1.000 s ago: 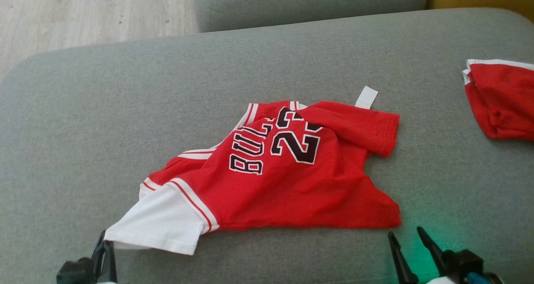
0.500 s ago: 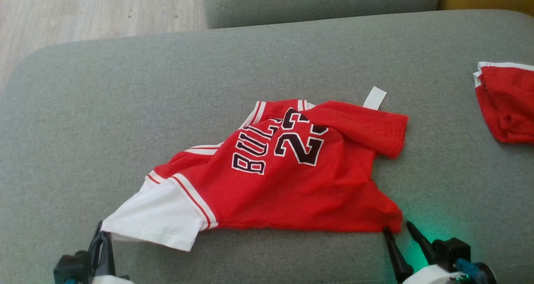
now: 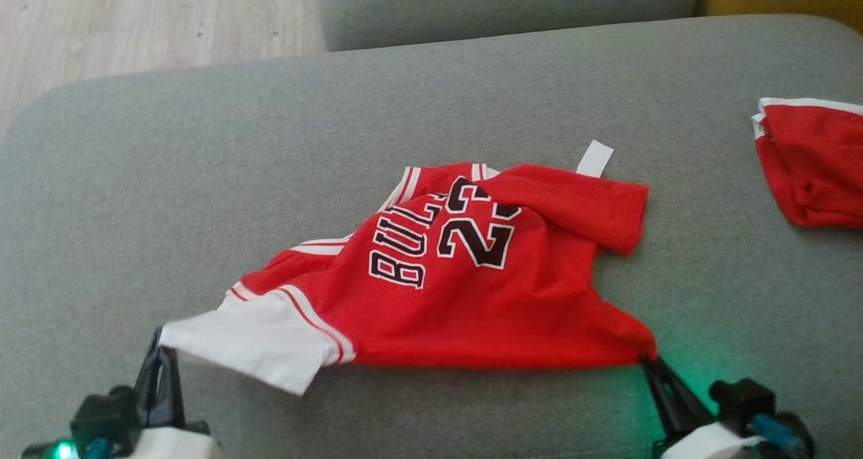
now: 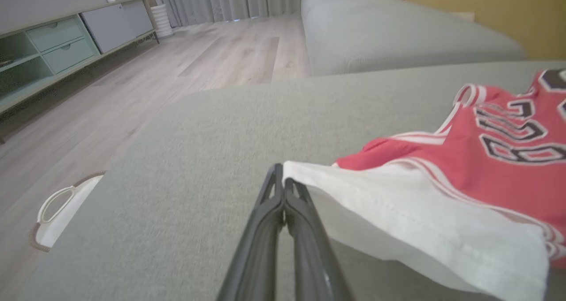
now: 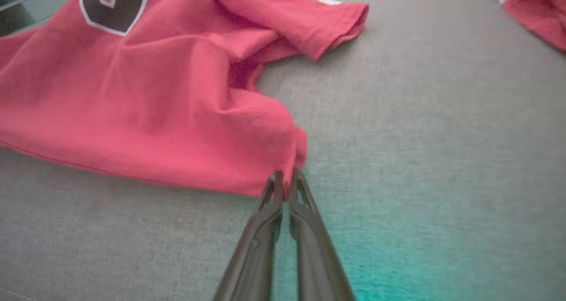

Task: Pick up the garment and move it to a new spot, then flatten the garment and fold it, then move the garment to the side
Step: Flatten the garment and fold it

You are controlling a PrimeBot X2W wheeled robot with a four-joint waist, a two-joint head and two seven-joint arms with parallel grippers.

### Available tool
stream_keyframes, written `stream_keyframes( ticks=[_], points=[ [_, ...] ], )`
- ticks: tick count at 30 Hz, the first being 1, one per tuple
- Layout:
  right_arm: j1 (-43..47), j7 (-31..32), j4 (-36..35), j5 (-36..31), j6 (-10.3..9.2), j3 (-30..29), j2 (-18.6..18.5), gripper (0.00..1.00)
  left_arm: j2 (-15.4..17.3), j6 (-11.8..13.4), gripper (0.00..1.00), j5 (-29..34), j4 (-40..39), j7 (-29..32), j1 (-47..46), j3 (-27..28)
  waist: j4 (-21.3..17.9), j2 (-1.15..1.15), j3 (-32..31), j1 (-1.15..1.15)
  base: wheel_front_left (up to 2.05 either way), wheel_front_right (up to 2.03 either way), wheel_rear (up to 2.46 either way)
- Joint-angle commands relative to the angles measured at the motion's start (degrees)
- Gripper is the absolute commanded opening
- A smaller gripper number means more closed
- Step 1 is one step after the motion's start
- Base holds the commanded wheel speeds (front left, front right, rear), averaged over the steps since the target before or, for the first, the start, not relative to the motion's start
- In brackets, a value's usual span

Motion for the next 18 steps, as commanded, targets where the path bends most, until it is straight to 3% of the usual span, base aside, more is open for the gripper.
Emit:
stream_keyframes(
  ticks=[1,9,14,18],
  points=[
    [0.1,-0.4,-3.6,0.5,0.37,0.4,-2.0,0.00,1.2,-0.4,0.00,-0.9,-3.7,-0.3,-1.8,2.0,-0.4,0.00,-0.4,0.00,0.00,0.00,0.00],
    [0.2,0.2,-23.0,4.3,0.37,-2.7,-9.5,0.00,3.5,-5.0,0.00,-7.4,-21.3,2.9,-6.8,4.0,-1.8,0.00,-3.0,0.00,0.00,0.00,0.00],
    [-4.1,4.6,-33.3,6.9,0.37,-5.4,-14.9,0.00,6.6,-7.9,0.00,-9.8,-29.1,6.3,-15.2,4.7,-2.1,0.00,-4.2,0.00,0.00,0.00,0.00],
    [-7.5,9.8,-41.0,8.1,0.37,-9.5,-16.3,0.00,8.3,-9.6,0.00,-11.9,-31.6,9.5,-23.1,4.5,-2.0,0.00,-4.8,0.00,0.00,0.00,0.00]
  ],
)
